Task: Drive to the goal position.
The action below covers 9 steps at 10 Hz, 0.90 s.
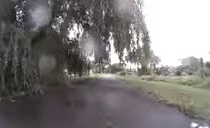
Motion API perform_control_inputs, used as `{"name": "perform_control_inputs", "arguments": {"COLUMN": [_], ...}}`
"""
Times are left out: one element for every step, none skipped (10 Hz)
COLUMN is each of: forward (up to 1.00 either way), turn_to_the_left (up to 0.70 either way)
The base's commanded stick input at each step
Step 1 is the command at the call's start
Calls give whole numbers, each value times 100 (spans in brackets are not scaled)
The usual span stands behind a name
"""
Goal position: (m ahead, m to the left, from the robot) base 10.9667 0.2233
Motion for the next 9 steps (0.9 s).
{"name": "perform_control_inputs", "arguments": {"forward": [85, 85, 85, 85, 85, 85, 85, 85, 85], "turn_to_the_left": [0, 0, 0, 0, 0, 0, 0, 0, 0]}}
